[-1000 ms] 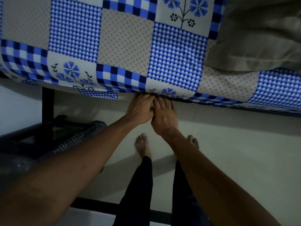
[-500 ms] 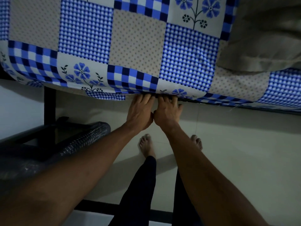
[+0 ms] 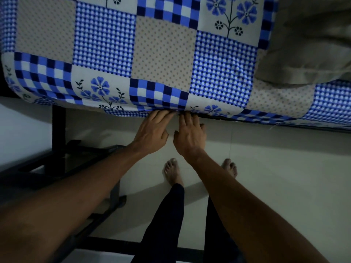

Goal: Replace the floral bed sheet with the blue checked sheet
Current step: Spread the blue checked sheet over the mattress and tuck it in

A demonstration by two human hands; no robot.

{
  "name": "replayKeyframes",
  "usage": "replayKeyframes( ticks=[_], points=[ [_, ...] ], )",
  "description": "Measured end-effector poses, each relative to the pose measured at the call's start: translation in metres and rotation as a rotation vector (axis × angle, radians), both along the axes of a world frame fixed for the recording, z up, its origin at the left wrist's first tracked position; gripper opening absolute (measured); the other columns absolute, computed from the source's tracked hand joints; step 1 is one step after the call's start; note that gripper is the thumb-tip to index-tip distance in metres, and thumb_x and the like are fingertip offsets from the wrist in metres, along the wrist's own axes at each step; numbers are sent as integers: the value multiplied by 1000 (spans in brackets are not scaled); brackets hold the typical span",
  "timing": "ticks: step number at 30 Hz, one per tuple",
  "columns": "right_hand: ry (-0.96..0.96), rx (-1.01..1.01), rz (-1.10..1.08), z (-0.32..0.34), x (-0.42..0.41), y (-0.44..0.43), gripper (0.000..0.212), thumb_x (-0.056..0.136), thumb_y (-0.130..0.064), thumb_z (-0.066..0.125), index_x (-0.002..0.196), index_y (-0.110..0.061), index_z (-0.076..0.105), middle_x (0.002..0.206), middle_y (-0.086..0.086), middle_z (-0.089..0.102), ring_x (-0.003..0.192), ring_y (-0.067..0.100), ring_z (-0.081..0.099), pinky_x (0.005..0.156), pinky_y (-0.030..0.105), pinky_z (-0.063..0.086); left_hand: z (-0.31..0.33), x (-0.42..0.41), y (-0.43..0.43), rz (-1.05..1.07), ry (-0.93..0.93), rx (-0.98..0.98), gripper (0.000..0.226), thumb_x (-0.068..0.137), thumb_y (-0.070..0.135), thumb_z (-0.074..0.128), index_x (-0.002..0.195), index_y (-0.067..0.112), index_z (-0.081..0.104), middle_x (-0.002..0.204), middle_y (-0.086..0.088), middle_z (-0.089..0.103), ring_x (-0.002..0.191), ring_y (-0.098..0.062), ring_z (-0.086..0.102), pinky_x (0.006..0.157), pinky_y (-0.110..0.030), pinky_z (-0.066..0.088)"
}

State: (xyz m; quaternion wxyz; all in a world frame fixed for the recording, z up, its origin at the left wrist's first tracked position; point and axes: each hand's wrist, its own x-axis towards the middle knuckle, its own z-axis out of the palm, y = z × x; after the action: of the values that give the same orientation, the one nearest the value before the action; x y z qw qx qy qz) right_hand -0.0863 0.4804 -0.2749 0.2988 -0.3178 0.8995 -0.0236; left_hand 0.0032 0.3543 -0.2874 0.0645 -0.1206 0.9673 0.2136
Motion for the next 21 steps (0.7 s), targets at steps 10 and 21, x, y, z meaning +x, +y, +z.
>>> replayKeyframes(
  ticks=[10,21],
  points=[
    [-77,163,-74,15,-22,-40,32,94,-28,54,126,-23,58,132,2,59,131,26,43,99,44,44,-15,-8,19,101,-24,36,61,89,19,57,146,9,41,149,-9,44,140,-25,38,117,-41,30],
    [-100,-144,-141,16,-1,-36,37,95,-21,50,129,-9,58,134,12,60,131,31,49,108,40,41,-7,-24,-7,93,-205,196,66,80,23,75,140,10,49,145,-12,49,136,-32,44,114,-45,35]
  ],
)
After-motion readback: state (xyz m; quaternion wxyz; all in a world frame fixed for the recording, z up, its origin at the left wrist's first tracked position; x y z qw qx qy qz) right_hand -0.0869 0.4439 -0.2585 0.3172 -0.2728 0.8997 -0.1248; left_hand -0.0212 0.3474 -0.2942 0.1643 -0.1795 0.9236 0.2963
